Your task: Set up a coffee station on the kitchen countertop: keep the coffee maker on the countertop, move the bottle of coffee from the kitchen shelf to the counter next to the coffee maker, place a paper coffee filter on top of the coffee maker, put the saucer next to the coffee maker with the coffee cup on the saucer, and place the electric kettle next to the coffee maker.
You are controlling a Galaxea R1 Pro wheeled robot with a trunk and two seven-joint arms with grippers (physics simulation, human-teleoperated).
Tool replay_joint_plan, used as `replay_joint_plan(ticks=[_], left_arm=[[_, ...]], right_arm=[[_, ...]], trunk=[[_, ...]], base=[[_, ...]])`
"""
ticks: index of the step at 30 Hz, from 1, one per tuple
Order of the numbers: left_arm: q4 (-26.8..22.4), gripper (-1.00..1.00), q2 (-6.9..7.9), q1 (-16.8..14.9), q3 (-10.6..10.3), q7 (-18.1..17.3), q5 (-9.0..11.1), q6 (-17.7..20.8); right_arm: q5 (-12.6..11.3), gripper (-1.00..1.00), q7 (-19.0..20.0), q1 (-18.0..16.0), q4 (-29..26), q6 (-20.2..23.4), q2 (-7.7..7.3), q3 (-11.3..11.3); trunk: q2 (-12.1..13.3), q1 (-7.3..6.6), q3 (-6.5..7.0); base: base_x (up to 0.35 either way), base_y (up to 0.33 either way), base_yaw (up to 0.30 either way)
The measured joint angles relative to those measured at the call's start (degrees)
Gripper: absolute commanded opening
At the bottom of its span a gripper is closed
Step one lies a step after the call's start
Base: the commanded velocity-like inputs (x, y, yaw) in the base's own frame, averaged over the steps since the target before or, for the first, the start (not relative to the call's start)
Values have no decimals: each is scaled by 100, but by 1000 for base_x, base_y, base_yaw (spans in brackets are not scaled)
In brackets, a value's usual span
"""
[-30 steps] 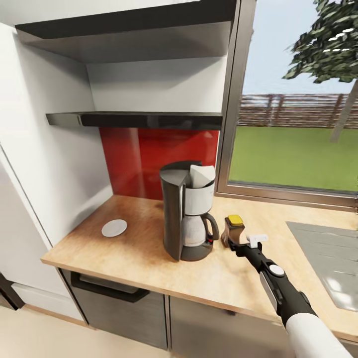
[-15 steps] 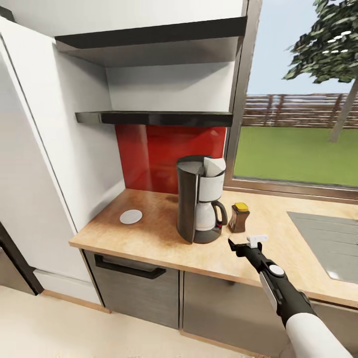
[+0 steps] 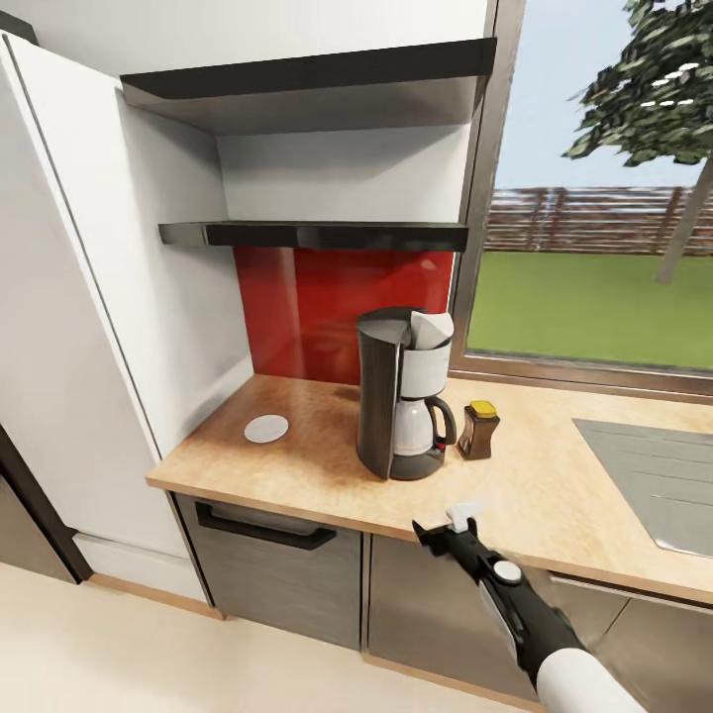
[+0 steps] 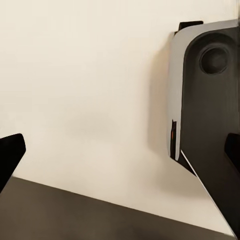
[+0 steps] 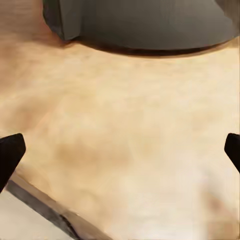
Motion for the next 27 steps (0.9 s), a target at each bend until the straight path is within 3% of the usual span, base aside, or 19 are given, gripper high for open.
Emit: replay_joint_plan(ticks=[3,7,10,15,22,24,27], left_arm=[[-29,100,5,0,-4,-12,-3,-5],[-38,100,8,3,-20,-25,-28,-10],[-46,100,8,-3,-29,-27,-38,-13],[-53,100,4,-5,-31,-28,-46,-19],[-57,100,0,-5,-31,-35,-47,-22],[-62,100,-1,-5,-33,-38,-47,-49],[-202,100,-1,-5,-32,-53,-47,-299]], right_arm=[[127,100,1,172,35,-33,140,440],[302,100,-38,528,-401,-70,200,1206],[336,100,-28,639,780,-47,209,1412],[329,100,-111,664,1633,-37,223,1464],[283,100,-799,667,2435,8,215,1401],[219,100,-952,667,2686,33,212,1264],[20,100,-1452,667,2994,238,179,674]], trunk=[[0,0,0],[-2,-1,2],[0,0,0],[0,0,0],[0,0,0],[0,0,0],[0,0,1]], base=[[0,0,0],[0,0,0],[0,0,0],[0,0,0],[0,0,0],[0,0,0],[0,0,0]])
